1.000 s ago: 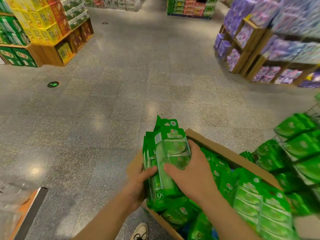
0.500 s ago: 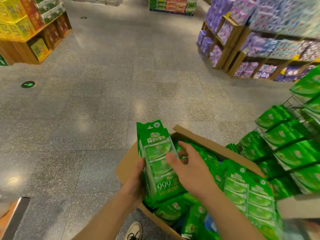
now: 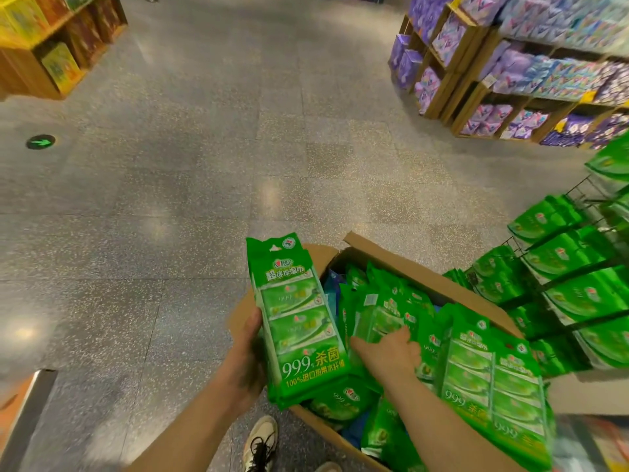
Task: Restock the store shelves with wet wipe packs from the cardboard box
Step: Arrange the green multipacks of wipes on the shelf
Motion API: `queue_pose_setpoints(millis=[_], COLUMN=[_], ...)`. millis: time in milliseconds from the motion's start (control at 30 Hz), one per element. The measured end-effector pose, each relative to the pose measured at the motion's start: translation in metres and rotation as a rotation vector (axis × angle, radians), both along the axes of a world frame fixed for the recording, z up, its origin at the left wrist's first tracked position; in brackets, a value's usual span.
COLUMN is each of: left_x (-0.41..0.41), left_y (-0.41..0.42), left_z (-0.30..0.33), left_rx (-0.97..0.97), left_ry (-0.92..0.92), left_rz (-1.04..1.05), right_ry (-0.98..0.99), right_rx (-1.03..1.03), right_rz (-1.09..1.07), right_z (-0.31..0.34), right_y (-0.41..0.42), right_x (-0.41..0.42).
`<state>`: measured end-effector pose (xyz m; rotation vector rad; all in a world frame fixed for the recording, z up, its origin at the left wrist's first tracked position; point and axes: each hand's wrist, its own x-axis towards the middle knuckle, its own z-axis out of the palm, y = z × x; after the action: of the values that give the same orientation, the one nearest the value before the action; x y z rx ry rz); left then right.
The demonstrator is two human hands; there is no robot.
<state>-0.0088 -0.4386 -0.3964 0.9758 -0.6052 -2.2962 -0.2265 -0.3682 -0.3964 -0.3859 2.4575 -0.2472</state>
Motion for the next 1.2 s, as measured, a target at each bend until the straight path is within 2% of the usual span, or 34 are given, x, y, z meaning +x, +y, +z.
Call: queue_pose_setpoints(millis=[133,267,367,500,667,800,1133,1200], left_x=[0.006,0.000,-0.009,-0.030,-0.062,-0.094,-0.164,-0.173], left_y=[-0.004,-0.008,-0.011,-0.011,-0.005,0.007,0.073,0.099], left_z=[-0.002,0.000,0.006,0.012,0.019,0.023,0.024,0.043], left_rx=[-0.014,-0.047,-0.075,-0.062,-0.084,-0.064,0.083,0.075], left_ry=[-0.002,0.002,-0.002,0.002,0.063,0.070,-0.016,-0.020], left_rz=[-0.004,-0.037,-0.066,-0.184,-0.356,-0.474,-0.751,-0.808], right_ry=[-0.104,-0.192,-0.205,-0.122,0.025,0.172,0.424,0.380], right_rx=[-0.131,-0.430,-0.597,-0.712,-0.664,-0.567,-0.454,-0.488], right_rz=[-0.150,-0.314,-0.296,-0.212,-0.028,0.048,-0.120,-0.202], right_z=[0.001,0.022,0.052,0.103,0.182,0.201,0.197,0.204], right_y=[0.002,0.010,0.013,0.028,0.046,0.064,0.144,0.172], right_x=[-0.006,-0.004,-0.002,0.001,0.019,0.028,0.028,0.021])
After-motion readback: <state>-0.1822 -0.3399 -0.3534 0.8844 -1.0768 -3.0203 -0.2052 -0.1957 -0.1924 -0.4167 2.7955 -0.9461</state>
